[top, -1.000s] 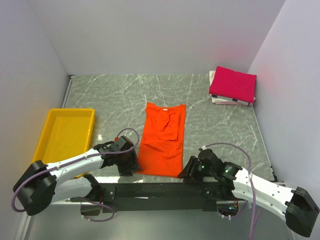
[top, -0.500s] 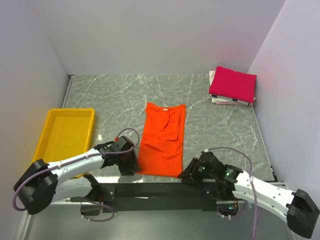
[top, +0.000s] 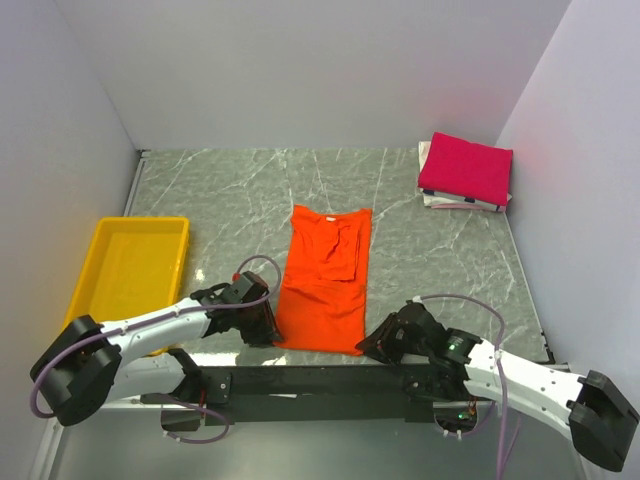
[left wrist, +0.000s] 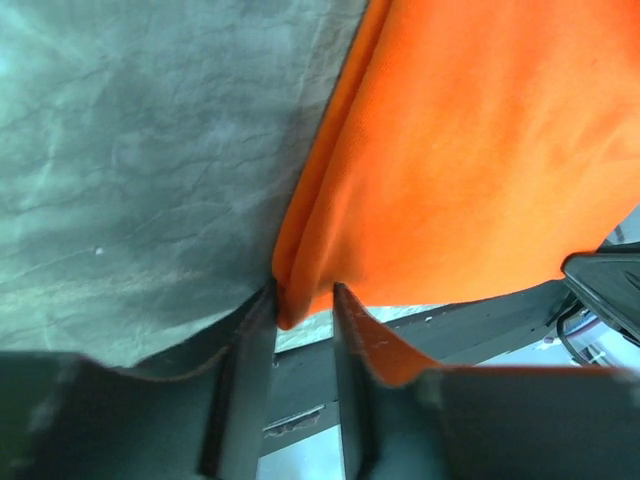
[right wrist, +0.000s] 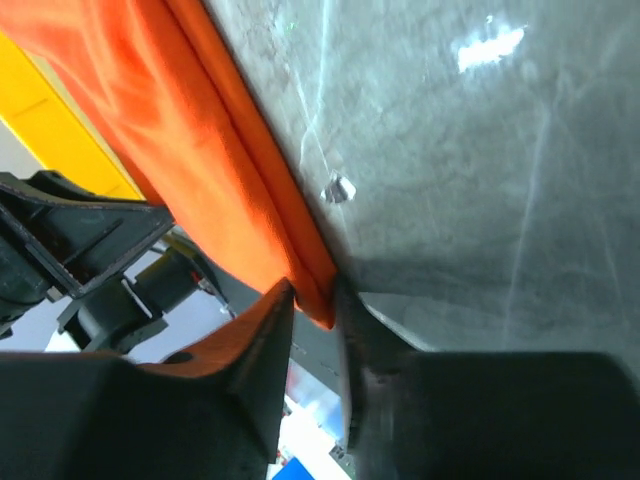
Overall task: Fold and stack the t-shirts
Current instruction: Fold the tshirt
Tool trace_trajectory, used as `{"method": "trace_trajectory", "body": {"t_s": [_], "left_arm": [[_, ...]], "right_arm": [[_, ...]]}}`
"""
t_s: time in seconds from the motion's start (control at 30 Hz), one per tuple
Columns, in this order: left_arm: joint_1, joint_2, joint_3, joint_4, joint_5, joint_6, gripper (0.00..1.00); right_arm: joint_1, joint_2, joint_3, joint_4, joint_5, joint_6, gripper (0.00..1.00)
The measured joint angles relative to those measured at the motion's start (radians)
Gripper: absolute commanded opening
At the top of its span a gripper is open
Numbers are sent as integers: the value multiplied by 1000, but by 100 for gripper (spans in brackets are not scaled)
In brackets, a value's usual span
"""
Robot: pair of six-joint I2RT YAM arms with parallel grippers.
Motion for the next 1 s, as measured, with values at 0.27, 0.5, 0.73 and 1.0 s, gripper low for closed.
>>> {"method": "trace_trajectory", "body": {"t_s": [0.27,0.5,0.73,1.0], "left_arm": [[1,8,-2,21,-7,16,1],[-37,-98,-16,-27,-35,23,1],[-266,-249,-50,-104,-92,-88,1],[-251,-216,154,-259,-201,-58,0]], "right_arm": [[0,64,6,38,8,-71,0],[77,78,97,-89,35,-245,0],[353,108,206,-268,153,-259,0],[343,129,471,-502,319,-317,0]]}}
